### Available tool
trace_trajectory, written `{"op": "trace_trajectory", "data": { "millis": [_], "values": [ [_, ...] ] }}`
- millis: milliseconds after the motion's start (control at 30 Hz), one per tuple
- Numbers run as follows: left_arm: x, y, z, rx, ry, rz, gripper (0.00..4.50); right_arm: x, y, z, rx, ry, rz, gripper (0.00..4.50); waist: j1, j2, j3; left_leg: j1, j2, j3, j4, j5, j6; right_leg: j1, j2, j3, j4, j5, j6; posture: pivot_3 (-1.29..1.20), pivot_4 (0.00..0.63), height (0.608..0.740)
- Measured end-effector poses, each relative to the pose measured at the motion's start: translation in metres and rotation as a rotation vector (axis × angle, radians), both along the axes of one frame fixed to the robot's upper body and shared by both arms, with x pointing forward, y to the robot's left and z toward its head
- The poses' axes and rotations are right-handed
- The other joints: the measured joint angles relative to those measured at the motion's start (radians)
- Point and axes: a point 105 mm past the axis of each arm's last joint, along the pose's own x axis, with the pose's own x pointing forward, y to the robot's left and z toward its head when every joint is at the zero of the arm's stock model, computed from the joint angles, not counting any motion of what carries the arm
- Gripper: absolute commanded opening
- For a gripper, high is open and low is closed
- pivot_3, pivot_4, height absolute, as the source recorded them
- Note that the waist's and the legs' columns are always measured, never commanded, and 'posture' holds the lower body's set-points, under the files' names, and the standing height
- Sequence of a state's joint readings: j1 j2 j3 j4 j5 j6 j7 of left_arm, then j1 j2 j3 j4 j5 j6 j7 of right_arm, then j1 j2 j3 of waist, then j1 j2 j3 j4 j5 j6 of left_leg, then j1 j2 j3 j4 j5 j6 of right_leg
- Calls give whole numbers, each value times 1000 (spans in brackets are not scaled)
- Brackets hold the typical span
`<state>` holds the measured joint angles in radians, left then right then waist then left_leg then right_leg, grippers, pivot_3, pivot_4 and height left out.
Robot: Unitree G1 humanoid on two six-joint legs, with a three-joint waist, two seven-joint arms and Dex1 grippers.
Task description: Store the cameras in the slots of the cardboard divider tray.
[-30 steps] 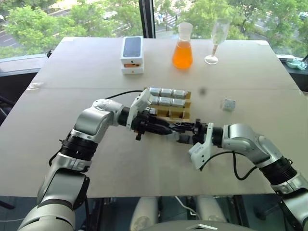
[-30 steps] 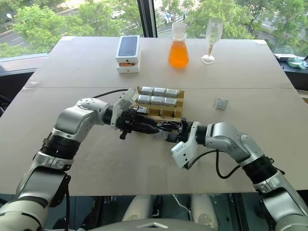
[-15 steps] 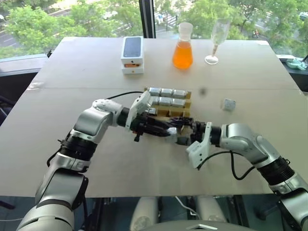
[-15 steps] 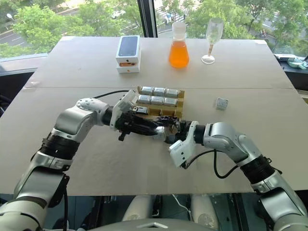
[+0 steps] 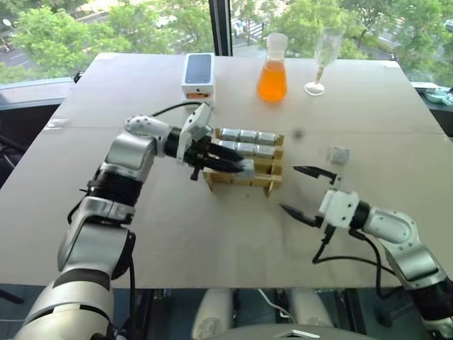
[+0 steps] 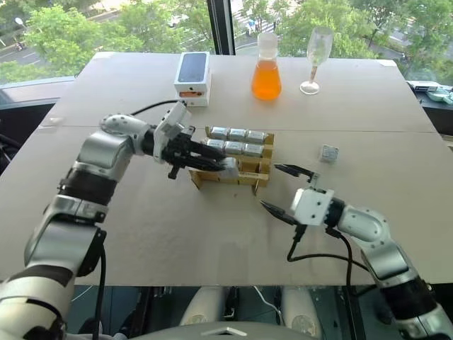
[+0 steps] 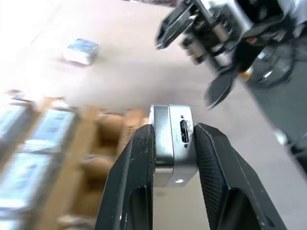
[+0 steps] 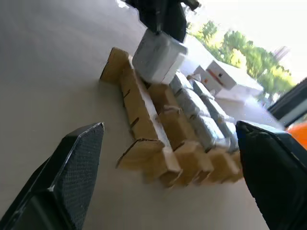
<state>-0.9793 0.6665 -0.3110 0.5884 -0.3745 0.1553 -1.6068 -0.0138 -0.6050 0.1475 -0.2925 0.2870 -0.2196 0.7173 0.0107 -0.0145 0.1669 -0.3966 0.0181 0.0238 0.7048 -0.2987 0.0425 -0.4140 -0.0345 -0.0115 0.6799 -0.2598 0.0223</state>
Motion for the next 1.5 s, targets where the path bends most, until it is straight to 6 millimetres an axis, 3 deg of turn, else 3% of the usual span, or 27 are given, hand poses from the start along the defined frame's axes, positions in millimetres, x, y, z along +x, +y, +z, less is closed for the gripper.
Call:
{"op": "trace_trajectory", "data": {
  "millis": [167,267,567,767,900,1467,1500],
  "values": [
    [19,16,2,82,-123,27,690,-28,-17,-13,237,277,-24,4376,2,0,0,-1,0,0,0,-1,2,0,0,-1,-1,0,0,0,150,740],
    [24,18,0,91,-142,34,690,-38,-24,-17,325,291,-55,4376,2,-1,0,-1,-1,0,0,-2,3,0,0,-2,-1,0,0,0,150,740],
    [29,9,-4,95,-199,2,690,-66,-34,-42,314,343,-33,4376,2,-2,0,1,-1,0,0,-2,3,0,0,-2,0,0,1,0,150,740],
    [28,-5,-7,62,-178,-32,690,-64,-33,-41,303,320,-21,4376,2,-2,0,0,-1,0,0,-2,3,0,0,-2,0,0,1,0,150,740],
    [25,-6,-18,92,-153,-47,690,-58,-34,-36,311,300,-31,4376,0,-2,0,0,0,0,0,-2,3,0,1,-2,-1,0,1,0,150,740],
    [28,-8,-29,106,-165,-40,690,-55,-33,-32,335,292,-50,4376,1,-2,0,0,0,1,0,-2,3,0,1,-2,-1,0,1,0,150,740],
    [28,-8,-29,106,-159,-36,1714,-55,-33,-32,337,293,-52,4500,1,-2,0,0,0,1,0,-2,3,0,1,-2,-1,0,1,0,150,740]
  ]
}}
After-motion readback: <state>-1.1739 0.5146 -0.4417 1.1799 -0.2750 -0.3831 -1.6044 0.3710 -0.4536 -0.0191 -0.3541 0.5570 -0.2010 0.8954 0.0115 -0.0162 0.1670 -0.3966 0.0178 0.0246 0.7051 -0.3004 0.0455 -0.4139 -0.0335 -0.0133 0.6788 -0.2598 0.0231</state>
